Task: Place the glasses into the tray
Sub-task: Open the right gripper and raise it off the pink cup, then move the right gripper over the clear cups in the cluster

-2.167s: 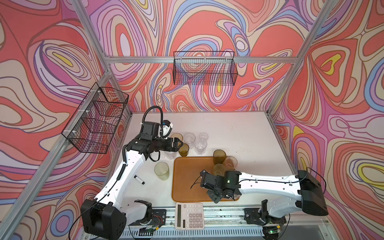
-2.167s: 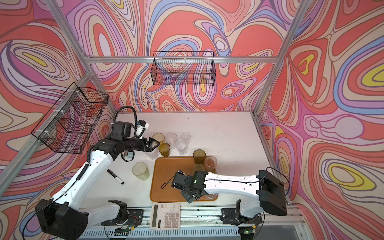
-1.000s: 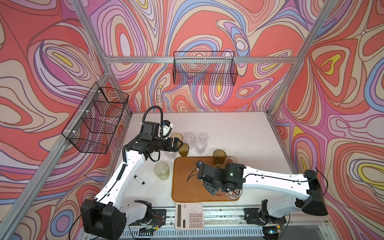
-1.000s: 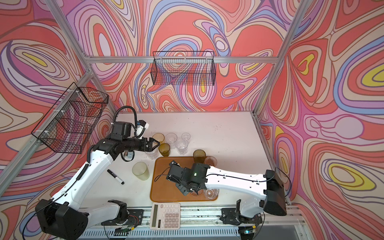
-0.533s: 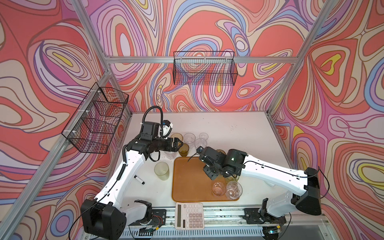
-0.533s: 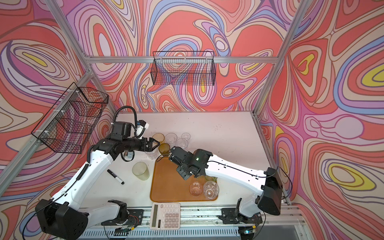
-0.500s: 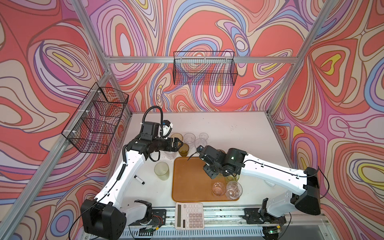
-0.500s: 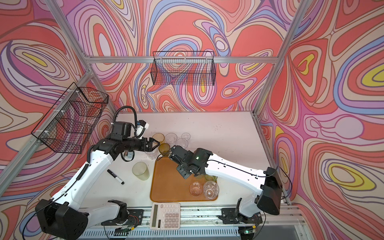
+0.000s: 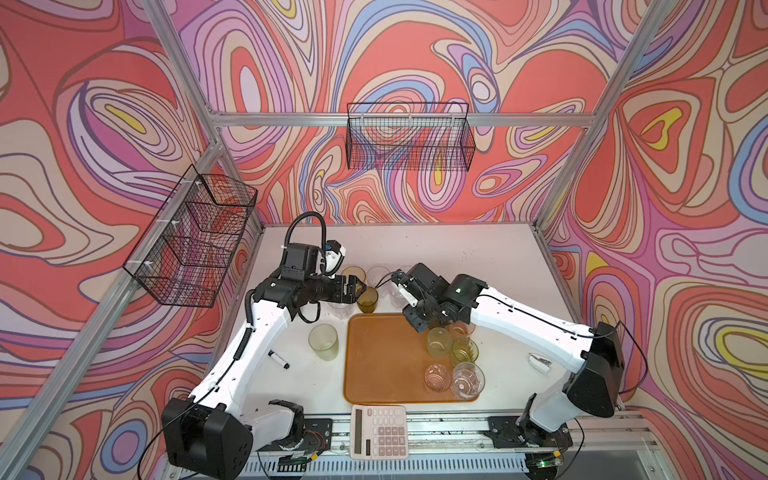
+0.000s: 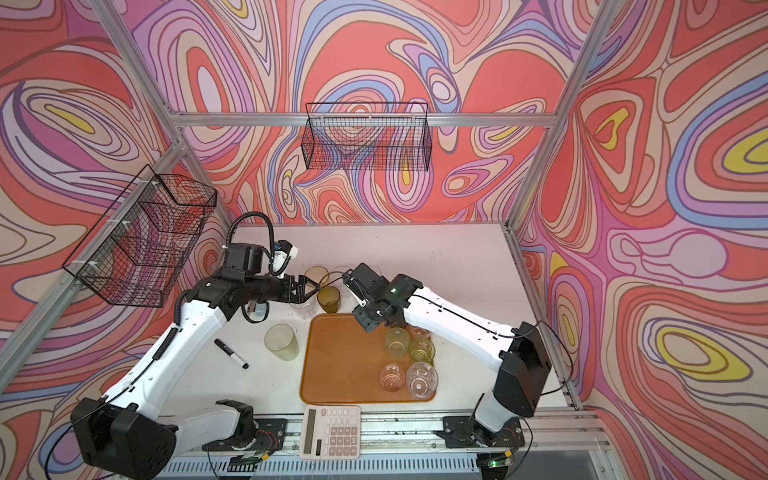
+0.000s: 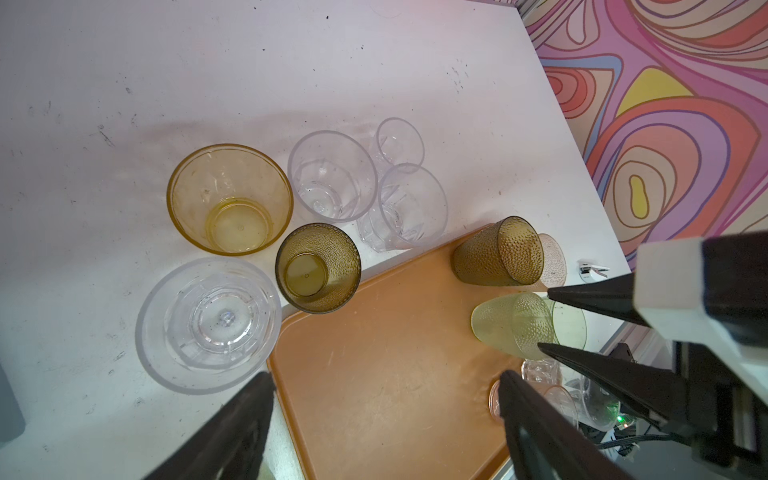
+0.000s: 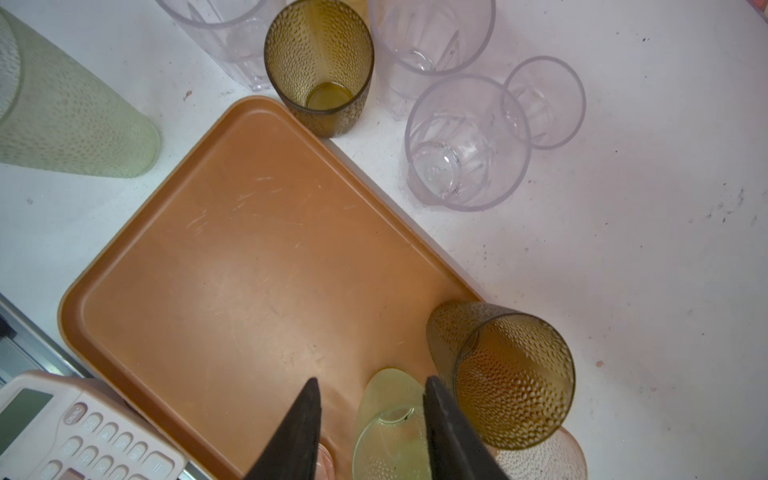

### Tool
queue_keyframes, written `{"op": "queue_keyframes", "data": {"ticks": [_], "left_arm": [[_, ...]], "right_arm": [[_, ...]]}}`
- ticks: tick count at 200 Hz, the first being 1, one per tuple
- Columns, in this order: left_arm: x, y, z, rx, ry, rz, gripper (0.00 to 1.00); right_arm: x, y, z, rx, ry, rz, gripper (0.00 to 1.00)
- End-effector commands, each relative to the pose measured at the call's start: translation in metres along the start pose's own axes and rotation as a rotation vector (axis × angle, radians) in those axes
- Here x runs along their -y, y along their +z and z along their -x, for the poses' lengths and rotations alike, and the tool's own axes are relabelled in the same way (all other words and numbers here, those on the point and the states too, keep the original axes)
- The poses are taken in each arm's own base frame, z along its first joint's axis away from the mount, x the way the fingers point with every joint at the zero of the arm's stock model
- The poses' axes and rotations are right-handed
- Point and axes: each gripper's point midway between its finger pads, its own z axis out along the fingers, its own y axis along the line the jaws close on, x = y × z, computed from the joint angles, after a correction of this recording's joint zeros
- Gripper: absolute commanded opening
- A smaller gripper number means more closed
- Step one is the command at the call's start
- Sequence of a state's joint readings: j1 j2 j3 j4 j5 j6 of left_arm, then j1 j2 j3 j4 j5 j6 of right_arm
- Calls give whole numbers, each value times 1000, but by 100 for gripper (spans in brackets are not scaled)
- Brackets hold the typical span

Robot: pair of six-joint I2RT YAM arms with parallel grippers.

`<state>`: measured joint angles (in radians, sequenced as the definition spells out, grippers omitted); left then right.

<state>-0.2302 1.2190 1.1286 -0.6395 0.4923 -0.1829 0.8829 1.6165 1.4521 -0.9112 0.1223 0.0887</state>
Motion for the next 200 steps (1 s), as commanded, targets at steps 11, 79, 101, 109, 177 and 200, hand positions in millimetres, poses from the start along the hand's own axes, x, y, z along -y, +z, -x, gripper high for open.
{"op": "queue_keyframes", "data": {"ticks": [11,79,101,109,177,200], "left_arm": [[1,1,-2,-15,18,1,87],[0,4,-3,-24,15,0,87],[0,5,-3,-25,12,-4,87],[0,5,-2,-24,12,-5,87],[1,4,-3,-23,15,-7,87],[2,4,-3,-23,12,-14,87]], "right_arm": [[7,11,30,65,16,31,42],[16,49,49,41,53,50,42],[18,62,52,24,58,48,42],[18,67,53,17,63,50,42],[28,93,67,16,97,46,42],[28,101,68,8,98,48,42]]}}
